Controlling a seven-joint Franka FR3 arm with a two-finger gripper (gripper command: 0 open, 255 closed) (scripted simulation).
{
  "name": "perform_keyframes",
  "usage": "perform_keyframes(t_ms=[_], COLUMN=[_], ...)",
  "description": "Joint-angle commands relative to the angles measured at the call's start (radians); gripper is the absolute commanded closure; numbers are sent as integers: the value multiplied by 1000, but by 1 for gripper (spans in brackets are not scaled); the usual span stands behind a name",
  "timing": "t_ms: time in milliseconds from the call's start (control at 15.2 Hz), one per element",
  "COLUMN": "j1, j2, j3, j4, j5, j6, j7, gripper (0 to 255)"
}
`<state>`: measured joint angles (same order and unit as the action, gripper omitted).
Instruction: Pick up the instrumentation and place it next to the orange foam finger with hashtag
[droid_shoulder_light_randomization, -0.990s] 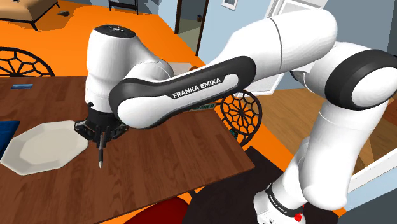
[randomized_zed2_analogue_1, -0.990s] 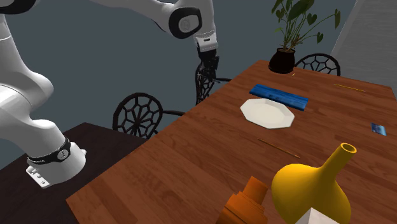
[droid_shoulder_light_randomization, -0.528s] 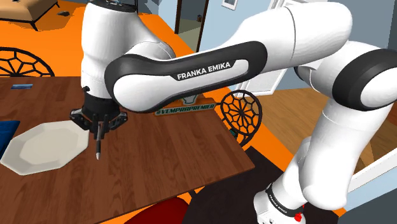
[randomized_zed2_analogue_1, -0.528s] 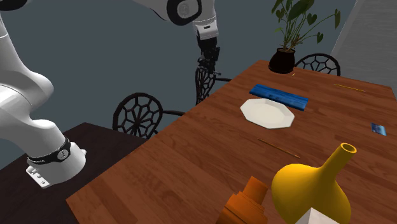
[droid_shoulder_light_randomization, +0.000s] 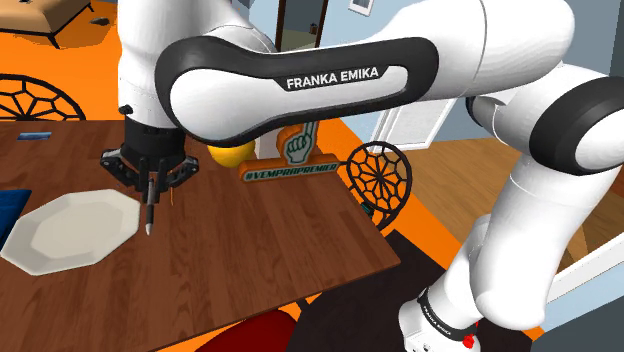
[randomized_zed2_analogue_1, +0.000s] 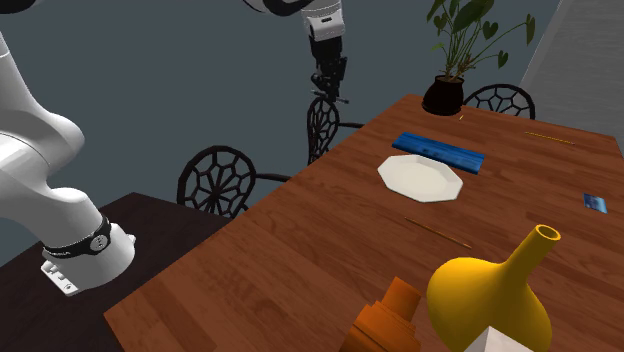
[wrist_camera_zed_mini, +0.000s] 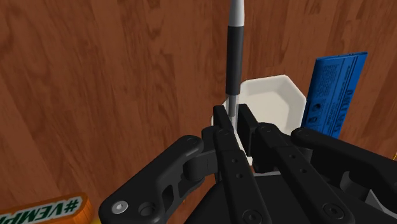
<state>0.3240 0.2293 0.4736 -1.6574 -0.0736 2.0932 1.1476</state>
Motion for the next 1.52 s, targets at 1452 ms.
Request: perform_keyframes(t_ms=[1452], j1=[-162], j2=[-200], j3=[-82], j4=[-47], j5=[158], j6=[-147], j7=[-274], gripper=[255])
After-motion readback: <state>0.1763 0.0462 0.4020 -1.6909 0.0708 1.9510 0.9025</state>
